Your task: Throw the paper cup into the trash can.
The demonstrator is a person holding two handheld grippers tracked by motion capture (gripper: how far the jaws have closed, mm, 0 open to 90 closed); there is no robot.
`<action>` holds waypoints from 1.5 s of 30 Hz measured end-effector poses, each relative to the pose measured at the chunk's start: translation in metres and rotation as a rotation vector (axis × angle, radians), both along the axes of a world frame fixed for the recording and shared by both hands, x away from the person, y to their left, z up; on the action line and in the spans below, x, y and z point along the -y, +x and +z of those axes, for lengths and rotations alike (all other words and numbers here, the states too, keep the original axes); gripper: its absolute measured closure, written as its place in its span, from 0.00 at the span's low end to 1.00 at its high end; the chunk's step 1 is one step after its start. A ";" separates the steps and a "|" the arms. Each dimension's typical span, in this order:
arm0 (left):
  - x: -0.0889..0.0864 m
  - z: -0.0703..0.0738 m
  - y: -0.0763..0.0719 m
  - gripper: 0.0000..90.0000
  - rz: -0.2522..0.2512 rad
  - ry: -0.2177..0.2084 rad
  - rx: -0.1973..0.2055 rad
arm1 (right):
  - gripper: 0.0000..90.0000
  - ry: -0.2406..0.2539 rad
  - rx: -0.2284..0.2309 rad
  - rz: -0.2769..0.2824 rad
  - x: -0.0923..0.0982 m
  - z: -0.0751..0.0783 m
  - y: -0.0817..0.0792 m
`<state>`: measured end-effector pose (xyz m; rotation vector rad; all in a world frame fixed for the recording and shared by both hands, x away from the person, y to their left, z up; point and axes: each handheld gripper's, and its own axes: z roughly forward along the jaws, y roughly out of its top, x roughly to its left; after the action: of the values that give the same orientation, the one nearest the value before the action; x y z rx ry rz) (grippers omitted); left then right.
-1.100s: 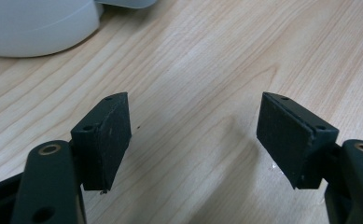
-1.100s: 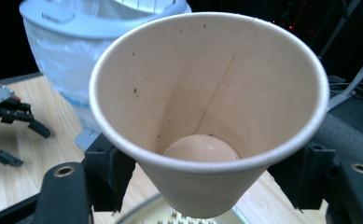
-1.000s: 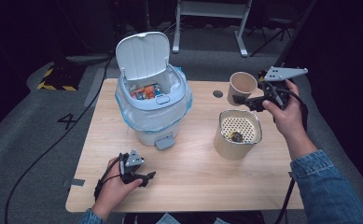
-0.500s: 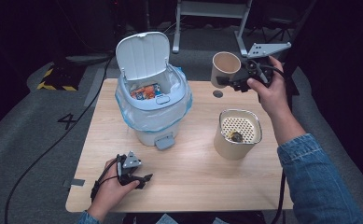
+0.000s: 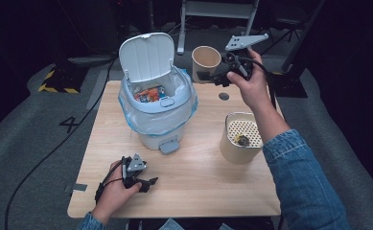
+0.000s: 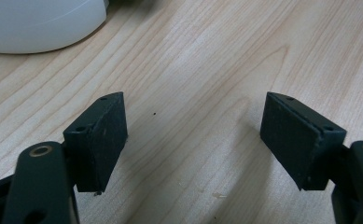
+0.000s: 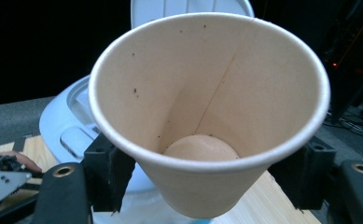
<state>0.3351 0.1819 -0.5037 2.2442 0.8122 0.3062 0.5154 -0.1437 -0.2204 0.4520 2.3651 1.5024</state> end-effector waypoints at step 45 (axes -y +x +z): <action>0.003 0.000 0.002 0.24 0.008 0.004 -0.001 | 0.13 -0.108 0.005 0.041 -0.111 -0.041 0.012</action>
<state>0.3368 0.1792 -0.5037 2.2454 0.8221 0.3107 0.5278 -0.0329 -0.2609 0.3754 2.4508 1.3826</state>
